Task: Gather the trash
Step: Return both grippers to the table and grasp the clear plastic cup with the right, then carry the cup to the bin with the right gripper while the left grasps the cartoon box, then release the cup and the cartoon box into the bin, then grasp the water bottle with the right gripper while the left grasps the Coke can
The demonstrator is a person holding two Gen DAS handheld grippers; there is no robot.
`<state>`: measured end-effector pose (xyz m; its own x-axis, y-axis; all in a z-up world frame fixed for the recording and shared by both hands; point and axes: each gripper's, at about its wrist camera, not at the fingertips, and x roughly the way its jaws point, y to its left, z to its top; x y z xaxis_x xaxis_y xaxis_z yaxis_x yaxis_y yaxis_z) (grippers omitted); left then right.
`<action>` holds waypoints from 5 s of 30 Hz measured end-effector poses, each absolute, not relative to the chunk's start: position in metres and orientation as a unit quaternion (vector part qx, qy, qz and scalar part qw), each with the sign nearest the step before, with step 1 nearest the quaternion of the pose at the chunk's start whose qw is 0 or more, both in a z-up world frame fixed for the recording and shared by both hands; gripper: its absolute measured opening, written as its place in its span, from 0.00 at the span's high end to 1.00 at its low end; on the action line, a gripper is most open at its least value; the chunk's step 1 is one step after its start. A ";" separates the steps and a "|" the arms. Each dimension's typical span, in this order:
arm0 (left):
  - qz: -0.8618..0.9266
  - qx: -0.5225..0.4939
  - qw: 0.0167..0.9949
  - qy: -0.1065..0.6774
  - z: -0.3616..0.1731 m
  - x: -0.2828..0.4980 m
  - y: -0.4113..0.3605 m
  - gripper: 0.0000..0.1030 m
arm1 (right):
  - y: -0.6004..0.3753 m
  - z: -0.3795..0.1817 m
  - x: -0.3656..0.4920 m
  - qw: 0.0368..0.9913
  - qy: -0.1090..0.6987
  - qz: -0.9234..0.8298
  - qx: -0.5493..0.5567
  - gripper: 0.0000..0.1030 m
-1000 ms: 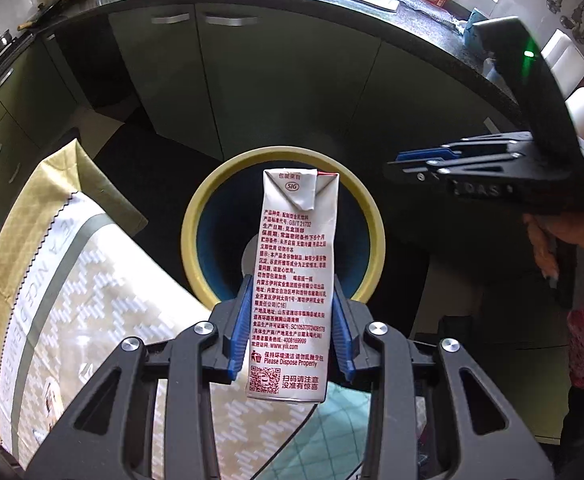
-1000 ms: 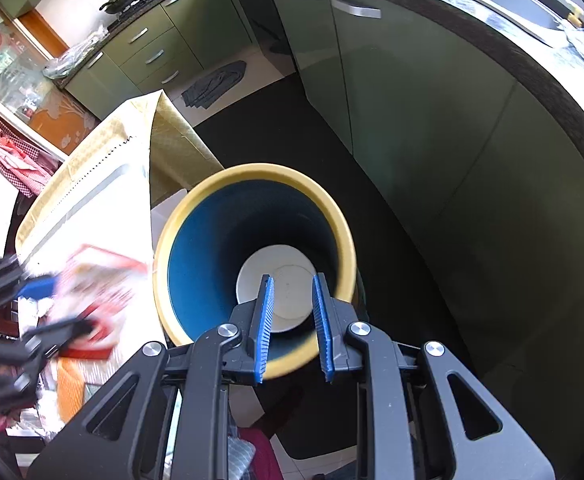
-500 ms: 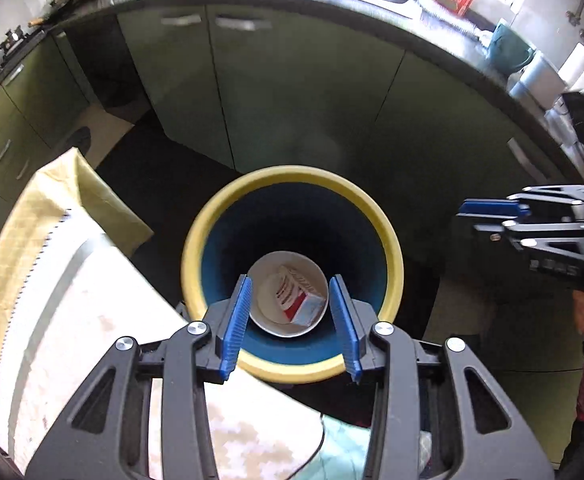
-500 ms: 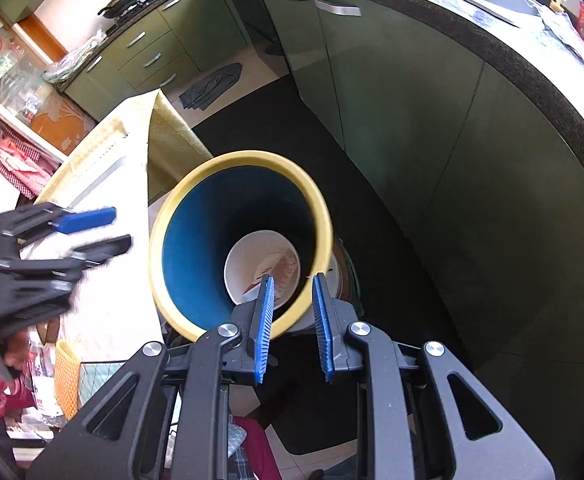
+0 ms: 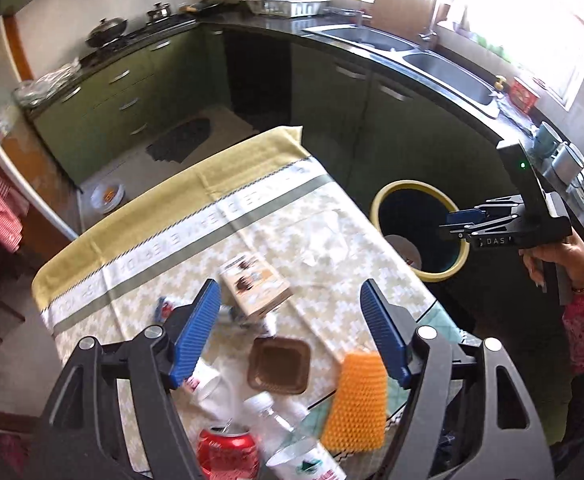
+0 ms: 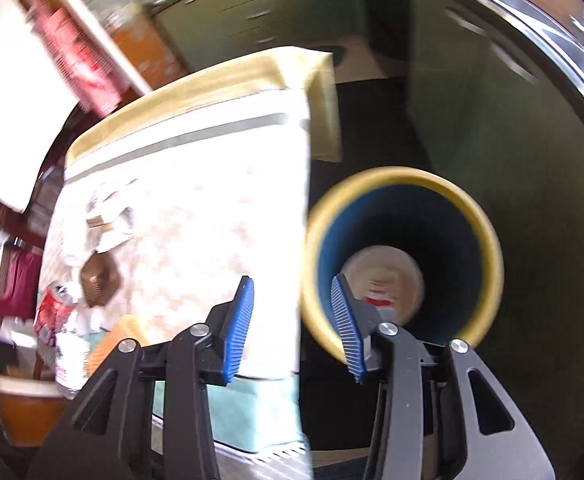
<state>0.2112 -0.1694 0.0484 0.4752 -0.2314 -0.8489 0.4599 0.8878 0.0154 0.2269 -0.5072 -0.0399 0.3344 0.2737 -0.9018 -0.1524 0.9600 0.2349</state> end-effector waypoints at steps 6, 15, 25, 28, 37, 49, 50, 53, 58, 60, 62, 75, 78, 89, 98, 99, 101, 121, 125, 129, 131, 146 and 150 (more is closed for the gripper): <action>-0.175 0.104 0.837 0.508 0.028 0.204 -0.114 0.33 | -0.427 -0.054 0.293 0.763 0.619 0.167 0.087 0.40; -0.209 0.098 0.832 0.505 0.013 0.191 -0.103 0.33 | -0.395 -0.046 0.323 0.774 0.623 0.108 0.035 0.36; -0.214 0.082 0.830 0.508 0.005 0.194 -0.094 0.33 | -0.334 -0.055 0.284 0.783 0.600 0.106 -0.121 0.48; -0.213 0.086 0.829 0.509 0.005 0.190 -0.093 0.33 | -0.328 -0.072 0.288 0.782 0.600 0.088 -0.141 0.49; -0.212 0.096 0.820 0.523 -0.004 0.196 -0.103 0.33 | -0.351 -0.068 0.293 0.806 0.568 0.050 -0.158 0.94; -0.132 0.061 0.764 0.628 -0.052 0.291 -0.155 0.27 | -0.438 -0.025 0.274 0.823 0.562 0.039 -0.073 0.94; -0.119 0.052 0.756 0.642 -0.059 0.300 -0.158 0.27 | -0.444 -0.025 0.271 0.823 0.563 0.038 -0.068 0.94; -0.082 0.037 0.737 0.670 -0.077 0.321 -0.166 0.27 | -0.464 -0.031 0.267 0.822 0.565 0.033 -0.057 0.94; -0.040 0.019 0.716 0.696 -0.099 0.340 -0.176 0.27 | -0.494 -0.044 0.266 0.819 0.572 0.028 -0.036 0.94; -0.029 0.015 0.705 0.708 -0.109 0.344 -0.179 0.27 | -0.505 -0.050 0.265 0.818 0.574 0.026 -0.030 0.94; -0.022 0.007 0.689 0.724 -0.118 0.345 -0.180 0.27 | -0.515 -0.054 0.265 0.817 0.576 0.025 -0.023 0.94; -0.026 -0.004 0.684 0.729 -0.134 0.344 -0.179 0.45 | -0.552 -0.078 0.264 0.813 0.582 0.021 -0.001 0.94; -0.032 0.002 0.697 0.717 -0.123 0.348 -0.178 0.45 | -0.558 -0.077 0.264 0.816 0.579 0.011 0.000 0.94; -0.077 0.025 0.730 0.679 -0.091 0.329 -0.183 0.46 | -0.595 -0.115 0.280 0.787 0.615 -0.040 0.018 0.93; -0.128 0.056 0.738 0.660 -0.062 0.290 -0.222 0.46 | -0.613 -0.123 0.289 0.780 0.623 -0.048 0.040 0.80; -0.136 0.060 0.738 0.659 -0.061 0.288 -0.230 0.46 | -0.615 -0.118 0.286 0.784 0.618 -0.046 0.043 0.80; -0.154 0.067 0.734 0.657 -0.061 0.283 -0.251 0.46 | -0.619 -0.105 0.277 0.793 0.605 -0.043 0.050 0.80; -0.270 0.140 0.671 0.676 -0.147 0.270 -0.495 0.43 | -0.706 -0.066 0.164 0.808 0.574 -0.097 0.094 0.80; -0.273 0.137 0.669 0.678 -0.144 0.268 -0.492 0.42 | -0.709 -0.061 0.152 0.807 0.574 -0.101 0.092 0.80; -0.281 0.122 0.684 0.662 -0.106 0.261 -0.449 0.42 | -0.699 -0.055 0.155 0.813 0.569 -0.085 0.087 0.80; -0.286 0.116 0.698 0.647 -0.078 0.255 -0.416 0.41 | -0.686 -0.051 0.160 0.817 0.567 -0.065 0.082 0.80; -0.172 0.015 0.796 0.580 0.024 0.184 -0.090 0.21 | -0.429 -0.030 0.188 0.765 0.607 0.215 0.015 0.66; -0.157 -0.005 0.798 0.581 0.016 0.154 -0.042 0.21 | -0.341 -0.041 0.177 0.702 0.655 0.277 0.020 0.65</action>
